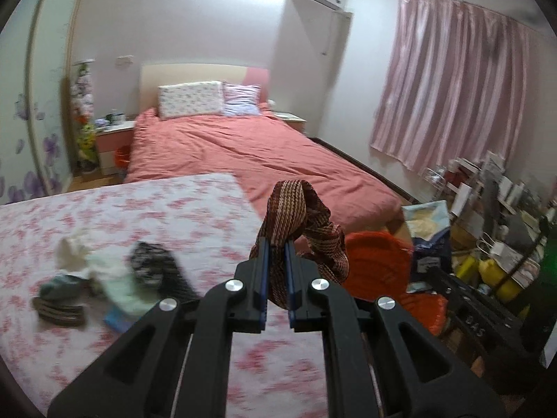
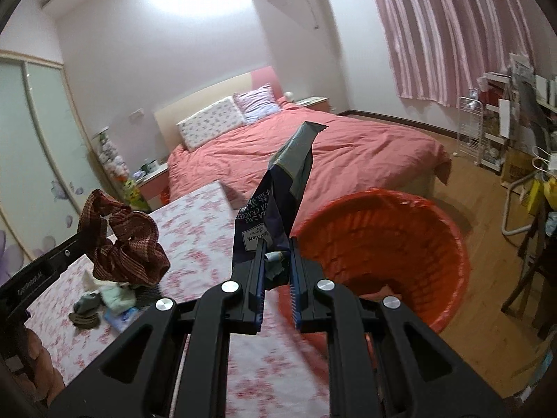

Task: Collect trash
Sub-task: 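Release the blue bag into the basket with the right tool while the left holds the cloth, then return both tools to the pile on the bed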

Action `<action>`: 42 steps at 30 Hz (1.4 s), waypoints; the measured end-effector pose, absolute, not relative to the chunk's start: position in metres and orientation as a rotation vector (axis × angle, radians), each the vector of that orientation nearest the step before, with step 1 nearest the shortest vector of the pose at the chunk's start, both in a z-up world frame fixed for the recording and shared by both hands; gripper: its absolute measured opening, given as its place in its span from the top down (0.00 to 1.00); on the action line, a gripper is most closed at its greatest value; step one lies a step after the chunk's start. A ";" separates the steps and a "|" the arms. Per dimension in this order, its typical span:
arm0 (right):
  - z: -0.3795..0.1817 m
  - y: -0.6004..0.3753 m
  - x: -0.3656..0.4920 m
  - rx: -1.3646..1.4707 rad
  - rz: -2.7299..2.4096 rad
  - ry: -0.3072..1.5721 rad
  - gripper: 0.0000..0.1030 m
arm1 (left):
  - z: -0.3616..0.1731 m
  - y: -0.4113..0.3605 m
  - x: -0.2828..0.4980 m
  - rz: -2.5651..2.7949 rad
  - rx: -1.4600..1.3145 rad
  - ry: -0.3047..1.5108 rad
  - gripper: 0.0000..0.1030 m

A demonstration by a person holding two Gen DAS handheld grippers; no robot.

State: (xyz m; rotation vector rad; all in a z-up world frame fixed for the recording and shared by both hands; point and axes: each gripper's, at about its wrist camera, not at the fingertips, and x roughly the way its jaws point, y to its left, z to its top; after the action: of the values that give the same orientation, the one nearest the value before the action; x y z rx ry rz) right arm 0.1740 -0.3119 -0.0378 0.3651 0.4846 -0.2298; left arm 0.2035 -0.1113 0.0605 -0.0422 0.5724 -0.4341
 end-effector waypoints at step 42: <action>-0.077 -0.377 0.209 0.360 -0.331 0.589 0.43 | -0.046 -0.223 0.298 -0.532 0.119 0.806 0.51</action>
State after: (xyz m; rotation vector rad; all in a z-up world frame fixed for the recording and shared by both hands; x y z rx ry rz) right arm 0.2087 -0.3774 -0.0771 0.3597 0.5891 -0.3312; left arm 0.2979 -0.2227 -0.0456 0.1190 0.8057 -0.5319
